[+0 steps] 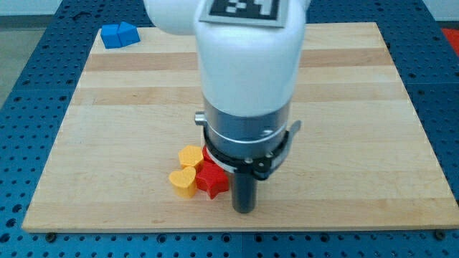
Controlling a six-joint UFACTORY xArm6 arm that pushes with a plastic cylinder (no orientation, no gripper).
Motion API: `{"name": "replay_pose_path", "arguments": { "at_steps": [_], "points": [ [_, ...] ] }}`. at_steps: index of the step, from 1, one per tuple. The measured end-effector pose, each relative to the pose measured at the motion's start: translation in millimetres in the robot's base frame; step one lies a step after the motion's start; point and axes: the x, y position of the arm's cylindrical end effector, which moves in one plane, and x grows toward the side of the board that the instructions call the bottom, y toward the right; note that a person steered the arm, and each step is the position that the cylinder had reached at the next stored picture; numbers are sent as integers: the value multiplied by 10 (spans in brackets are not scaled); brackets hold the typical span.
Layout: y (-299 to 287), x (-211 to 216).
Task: Push the group of blocks left and a bit down
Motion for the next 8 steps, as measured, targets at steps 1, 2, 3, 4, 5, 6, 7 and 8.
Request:
{"name": "replay_pose_path", "arguments": {
  "at_steps": [1, 2, 3, 4, 5, 6, 7, 8],
  "points": [
    [-32, -32],
    [296, -14],
    [773, -63],
    [849, -449],
    [822, -884],
    [610, -1016],
    [419, -1057],
    [325, -1073]
  ]
}}
